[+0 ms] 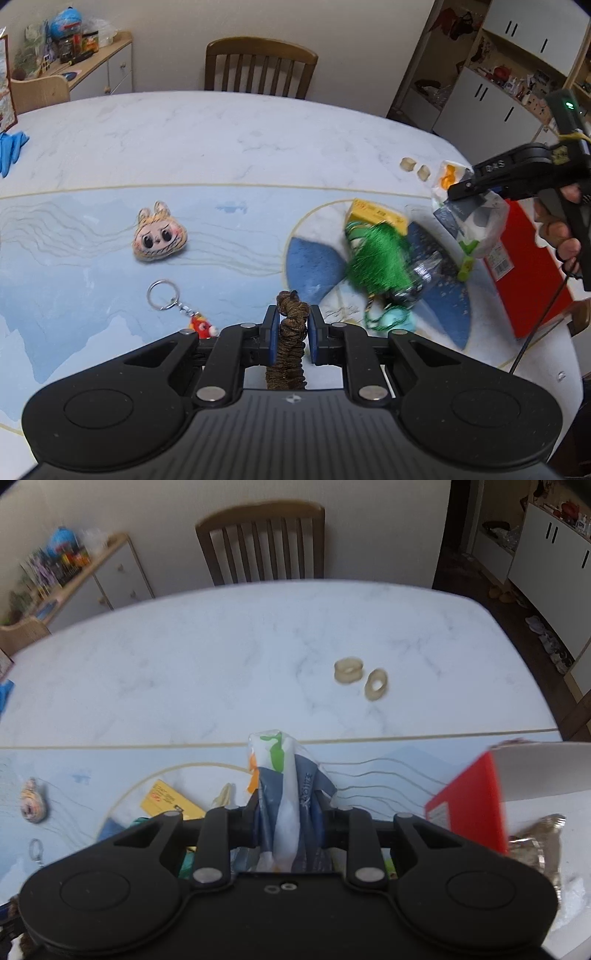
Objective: Organize objects
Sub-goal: 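Carry the bracelet and printed pouch over the cardboard box with both tools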
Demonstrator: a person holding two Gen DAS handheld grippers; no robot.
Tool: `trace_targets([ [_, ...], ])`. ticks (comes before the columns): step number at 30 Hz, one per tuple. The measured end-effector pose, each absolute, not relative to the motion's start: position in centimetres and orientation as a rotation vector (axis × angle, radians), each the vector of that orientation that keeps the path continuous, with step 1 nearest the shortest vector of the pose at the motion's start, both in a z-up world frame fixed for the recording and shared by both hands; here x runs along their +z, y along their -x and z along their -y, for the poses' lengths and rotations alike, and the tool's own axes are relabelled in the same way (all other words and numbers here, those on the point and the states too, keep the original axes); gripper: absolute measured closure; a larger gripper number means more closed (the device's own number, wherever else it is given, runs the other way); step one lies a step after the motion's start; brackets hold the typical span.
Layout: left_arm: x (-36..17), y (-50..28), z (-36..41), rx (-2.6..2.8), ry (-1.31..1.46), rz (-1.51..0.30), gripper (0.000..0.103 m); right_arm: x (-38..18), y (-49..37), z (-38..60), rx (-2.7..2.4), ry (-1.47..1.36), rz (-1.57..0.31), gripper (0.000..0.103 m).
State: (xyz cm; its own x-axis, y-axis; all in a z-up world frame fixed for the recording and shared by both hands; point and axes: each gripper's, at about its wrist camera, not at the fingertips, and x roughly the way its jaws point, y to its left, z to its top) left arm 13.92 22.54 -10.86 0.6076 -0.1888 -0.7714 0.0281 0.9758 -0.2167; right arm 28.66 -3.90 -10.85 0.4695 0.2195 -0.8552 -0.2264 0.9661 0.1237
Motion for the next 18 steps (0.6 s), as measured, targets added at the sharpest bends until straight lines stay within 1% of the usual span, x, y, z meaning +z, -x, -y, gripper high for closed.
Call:
trace_targets([
  [5,-8.6,-14.1,-20.9,-0.166,0.188,-0.889,0.088,-6.8,-27.2,7.1,0.319,-0.028,-0.995,0.078],
  [9,-6.6,-14.5,-18.1,-0.218,0.161,-0.865,0.088,-4.1,-26.3,10.4,0.324,-0.056,-0.965,0.078],
  [14,-5.0,-15.2,-13.4,-0.292,0.125,-0.84,0.088,-1.8,-25.3,15.1,0.318,-0.064,-0.937,0.078],
  [18,-4.2,-15.9,-8.9,-0.357,0.103,-0.832,0.088,-1.0,-24.7,19.6,0.283,-0.052,-0.915,0.078],
])
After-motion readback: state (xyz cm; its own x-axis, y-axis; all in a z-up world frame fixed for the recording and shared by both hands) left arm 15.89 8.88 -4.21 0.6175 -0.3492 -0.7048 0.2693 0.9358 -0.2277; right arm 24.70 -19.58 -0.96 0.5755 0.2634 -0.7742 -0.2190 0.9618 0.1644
